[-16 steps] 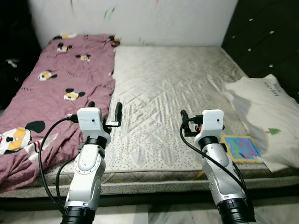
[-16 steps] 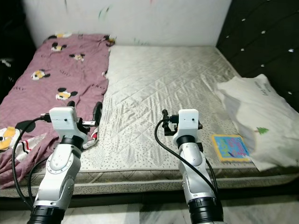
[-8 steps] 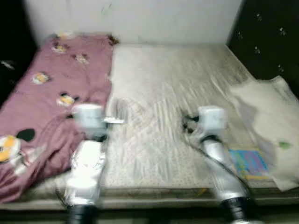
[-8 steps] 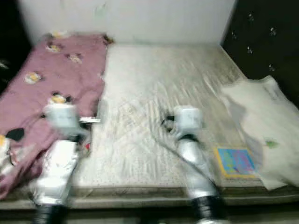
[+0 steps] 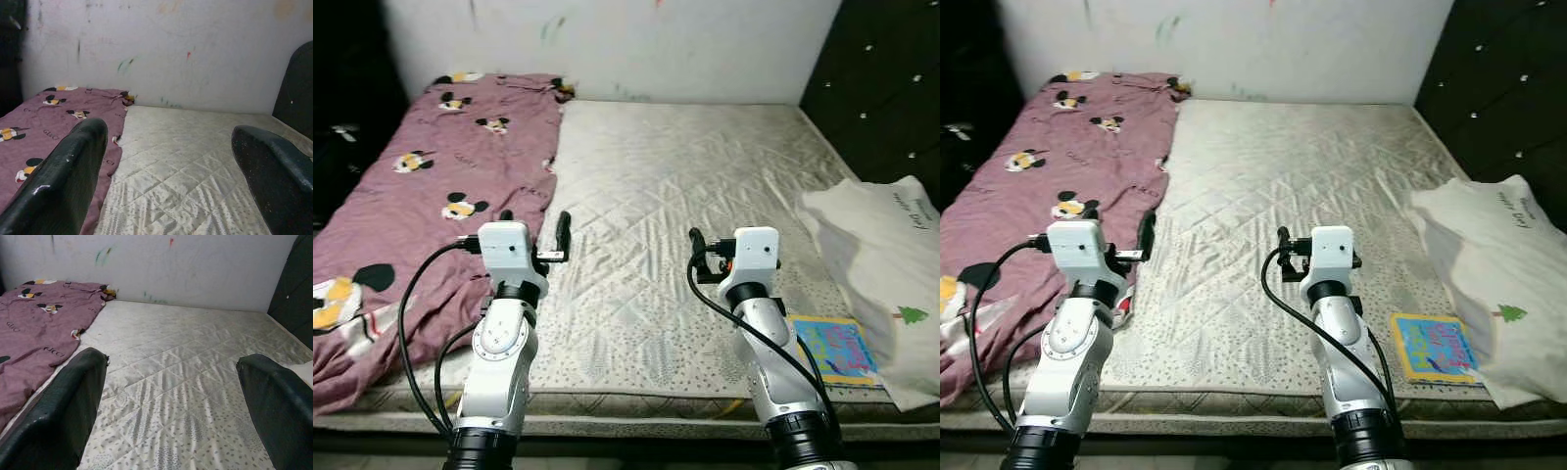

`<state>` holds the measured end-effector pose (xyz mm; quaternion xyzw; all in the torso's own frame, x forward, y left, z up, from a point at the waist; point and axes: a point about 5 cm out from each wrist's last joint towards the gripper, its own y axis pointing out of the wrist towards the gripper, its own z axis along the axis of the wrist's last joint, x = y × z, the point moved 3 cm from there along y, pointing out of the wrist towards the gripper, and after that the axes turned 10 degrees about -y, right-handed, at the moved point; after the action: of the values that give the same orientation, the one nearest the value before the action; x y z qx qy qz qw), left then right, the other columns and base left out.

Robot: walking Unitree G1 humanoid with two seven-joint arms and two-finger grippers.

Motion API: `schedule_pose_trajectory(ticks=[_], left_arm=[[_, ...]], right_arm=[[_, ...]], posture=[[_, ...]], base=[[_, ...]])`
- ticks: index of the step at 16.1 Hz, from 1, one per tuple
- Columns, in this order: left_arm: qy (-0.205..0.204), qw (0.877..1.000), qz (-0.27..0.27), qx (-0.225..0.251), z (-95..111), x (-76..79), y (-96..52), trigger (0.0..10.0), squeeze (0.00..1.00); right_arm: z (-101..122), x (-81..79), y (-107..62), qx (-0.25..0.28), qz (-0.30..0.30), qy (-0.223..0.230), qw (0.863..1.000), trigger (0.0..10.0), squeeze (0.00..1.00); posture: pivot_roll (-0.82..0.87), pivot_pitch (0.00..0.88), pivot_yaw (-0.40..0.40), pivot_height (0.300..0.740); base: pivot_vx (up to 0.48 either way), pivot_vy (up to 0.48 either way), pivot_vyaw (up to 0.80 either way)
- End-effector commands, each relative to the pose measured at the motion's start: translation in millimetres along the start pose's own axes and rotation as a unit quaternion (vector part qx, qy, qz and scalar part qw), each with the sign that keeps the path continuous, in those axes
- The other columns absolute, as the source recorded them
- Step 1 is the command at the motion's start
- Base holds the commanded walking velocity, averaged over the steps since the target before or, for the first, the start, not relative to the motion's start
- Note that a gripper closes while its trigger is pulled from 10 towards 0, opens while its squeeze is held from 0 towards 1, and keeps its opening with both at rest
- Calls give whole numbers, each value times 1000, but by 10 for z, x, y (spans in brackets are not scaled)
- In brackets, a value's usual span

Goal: Clean up the room

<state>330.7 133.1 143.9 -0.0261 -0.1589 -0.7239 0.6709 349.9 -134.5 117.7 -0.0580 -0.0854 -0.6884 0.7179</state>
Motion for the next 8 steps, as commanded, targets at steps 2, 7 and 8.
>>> schedule_pose_trajectory(ticks=[2, 7, 8], left_arm=[[-7, 1000, -2, -12, -40, 3, -1, 10000, 0], [-17, 1000, -2, -16, -66, 23, 2, 10000, 0], [-18, 1000, -4, -17, -69, 25, -1, 10000, 0]], right_arm=[[26, 20, 28, 3, -2, 0, 1000, 10000, 0], [21, 3, 37, 1, 1, 0, 1000, 10000, 0], [21, 0, 37, 2, 2, -1, 1000, 10000, 0]], posture=[[-83, 32, -12, 740], [-86, 34, -12, 740], [-86, 34, -12, 740]], base=[[0, 480, 0], [0, 480, 0], [0, 480, 0]])
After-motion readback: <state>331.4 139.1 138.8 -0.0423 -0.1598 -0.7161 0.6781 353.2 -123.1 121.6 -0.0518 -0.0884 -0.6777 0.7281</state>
